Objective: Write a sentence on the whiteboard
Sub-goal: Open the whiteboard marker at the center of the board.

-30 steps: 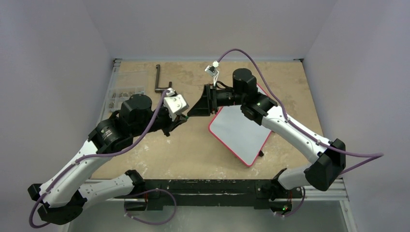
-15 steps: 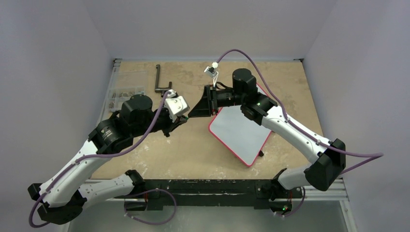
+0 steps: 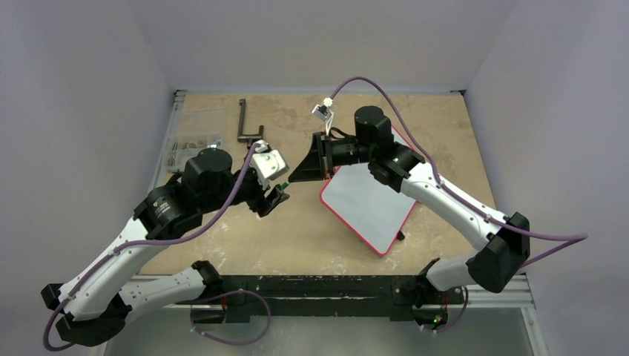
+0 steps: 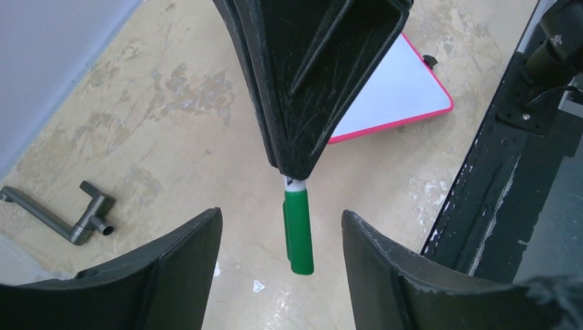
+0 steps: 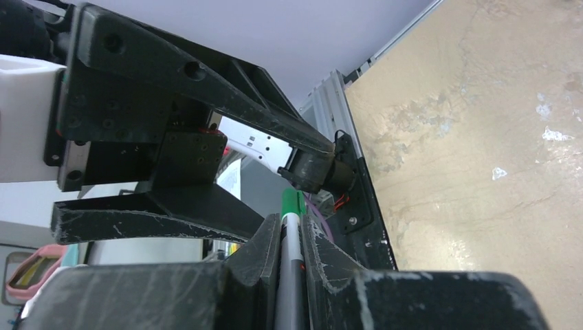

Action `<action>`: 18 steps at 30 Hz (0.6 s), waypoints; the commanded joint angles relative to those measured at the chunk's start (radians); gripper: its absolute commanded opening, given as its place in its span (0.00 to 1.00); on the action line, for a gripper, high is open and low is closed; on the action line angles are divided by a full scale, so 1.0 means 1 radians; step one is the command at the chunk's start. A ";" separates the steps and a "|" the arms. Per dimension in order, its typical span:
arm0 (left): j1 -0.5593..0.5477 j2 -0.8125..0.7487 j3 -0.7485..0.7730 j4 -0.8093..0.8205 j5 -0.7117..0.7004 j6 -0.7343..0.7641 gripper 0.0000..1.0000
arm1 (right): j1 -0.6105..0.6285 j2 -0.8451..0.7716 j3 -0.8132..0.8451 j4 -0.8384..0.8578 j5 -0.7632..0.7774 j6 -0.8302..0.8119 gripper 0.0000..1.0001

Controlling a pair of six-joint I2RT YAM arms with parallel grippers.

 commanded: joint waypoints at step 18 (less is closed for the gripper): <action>-0.006 0.045 0.014 0.080 0.021 0.008 0.15 | 0.004 -0.072 0.050 -0.018 -0.018 -0.013 0.00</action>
